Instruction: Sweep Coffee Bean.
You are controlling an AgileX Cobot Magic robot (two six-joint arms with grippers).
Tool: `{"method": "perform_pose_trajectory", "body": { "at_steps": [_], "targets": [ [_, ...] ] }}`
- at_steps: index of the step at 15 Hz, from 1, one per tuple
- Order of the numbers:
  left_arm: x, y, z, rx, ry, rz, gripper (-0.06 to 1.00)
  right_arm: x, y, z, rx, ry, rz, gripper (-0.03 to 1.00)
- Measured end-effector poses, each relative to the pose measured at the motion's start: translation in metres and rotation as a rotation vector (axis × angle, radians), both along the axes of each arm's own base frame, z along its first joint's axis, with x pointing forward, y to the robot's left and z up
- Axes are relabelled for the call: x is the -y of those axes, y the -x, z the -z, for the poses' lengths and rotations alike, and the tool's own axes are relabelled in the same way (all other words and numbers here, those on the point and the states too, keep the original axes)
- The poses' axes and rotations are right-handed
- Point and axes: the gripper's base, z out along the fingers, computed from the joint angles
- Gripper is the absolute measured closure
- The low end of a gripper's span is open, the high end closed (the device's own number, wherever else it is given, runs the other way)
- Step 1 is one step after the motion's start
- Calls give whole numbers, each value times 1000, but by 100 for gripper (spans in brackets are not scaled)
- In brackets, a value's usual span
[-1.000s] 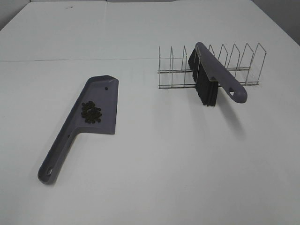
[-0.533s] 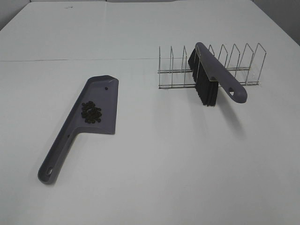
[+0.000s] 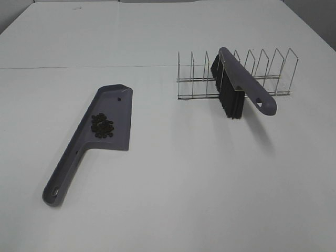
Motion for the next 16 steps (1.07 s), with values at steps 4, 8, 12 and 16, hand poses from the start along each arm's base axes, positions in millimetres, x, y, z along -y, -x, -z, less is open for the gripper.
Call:
{"method": "perform_pose_trajectory", "body": {
  "at_steps": [4,8,12,16],
  "targets": [
    [0,0,0,0,1,0,24,0,0,0,0,0,0,26],
    [0,0,0,0,1,0,24,0,0,0,0,0,0,26],
    [0,0,0,0,1,0,24,0,0,0,0,0,0,26],
    [0,0,0,0,1,0,24,0,0,0,0,0,0,26]
  ]
}}
